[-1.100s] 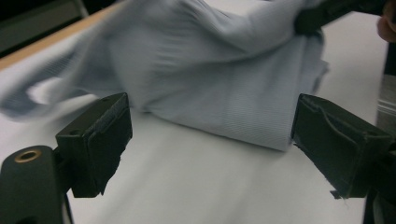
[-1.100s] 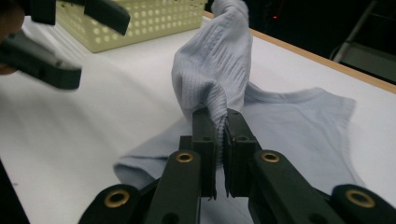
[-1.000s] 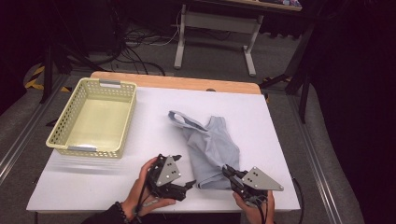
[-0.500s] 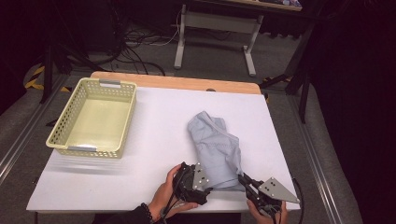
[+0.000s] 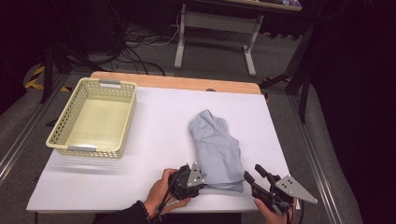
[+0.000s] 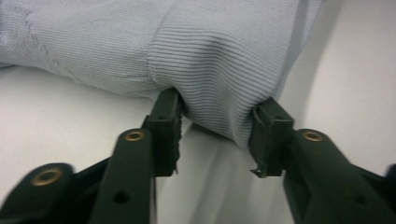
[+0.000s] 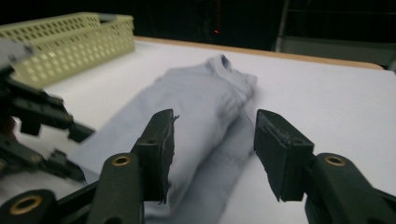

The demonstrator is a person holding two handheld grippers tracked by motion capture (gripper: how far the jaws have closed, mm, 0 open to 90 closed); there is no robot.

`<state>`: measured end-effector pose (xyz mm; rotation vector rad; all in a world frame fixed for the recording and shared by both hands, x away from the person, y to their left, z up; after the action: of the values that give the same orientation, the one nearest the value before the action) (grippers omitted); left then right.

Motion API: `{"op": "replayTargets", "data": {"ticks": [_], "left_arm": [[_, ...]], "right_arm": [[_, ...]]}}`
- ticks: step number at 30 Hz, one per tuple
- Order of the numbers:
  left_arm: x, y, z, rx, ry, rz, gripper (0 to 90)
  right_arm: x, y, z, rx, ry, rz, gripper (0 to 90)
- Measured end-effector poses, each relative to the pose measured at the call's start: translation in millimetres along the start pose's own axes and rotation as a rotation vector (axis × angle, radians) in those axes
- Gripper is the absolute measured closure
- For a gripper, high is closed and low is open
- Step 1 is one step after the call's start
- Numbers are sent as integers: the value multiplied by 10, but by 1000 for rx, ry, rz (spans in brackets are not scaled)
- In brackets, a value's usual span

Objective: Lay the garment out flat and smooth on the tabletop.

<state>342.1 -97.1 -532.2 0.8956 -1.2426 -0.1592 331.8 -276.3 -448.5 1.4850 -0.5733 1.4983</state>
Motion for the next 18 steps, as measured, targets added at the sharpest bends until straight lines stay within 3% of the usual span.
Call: {"op": "replayTargets", "data": {"ticks": [2,3,6,8,10,15,17,18], "left_arm": [[-7,11,-15,-8,-17,-8,685],[-10,18,-26,-3,-23,-10,718],[-11,42,-95,32,-37,-10,799],[-11,58,-125,39,-39,-10,826],[-17,76,-162,51,-52,-12,833],[-40,215,-320,72,-50,-16,844],[-40,293,-375,81,-58,-14,846],[-48,325,-396,86,-68,-17,846]], "right_arm": [[59,-113,41,4,25,-4,467],[68,-197,46,28,40,-27,463],[97,-492,105,61,94,-79,454],[138,-656,195,42,112,-82,454],[134,-836,281,51,122,-114,440],[-37,-1117,435,47,50,-194,412],[-132,-1170,411,81,1,-227,405],[-181,-1189,390,89,-2,-247,403]]}}
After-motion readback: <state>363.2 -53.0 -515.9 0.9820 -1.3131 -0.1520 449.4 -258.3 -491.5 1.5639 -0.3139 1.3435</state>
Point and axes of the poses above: each handheld gripper's, and its own axes: y roughly backward along the jaws, x roughly out of its top, z roughly to its right, the point moved 10 cm from there along -y, roughly forward along the jaws, and after that the axes turned 11 degrees about y, right-handed, at the moved point
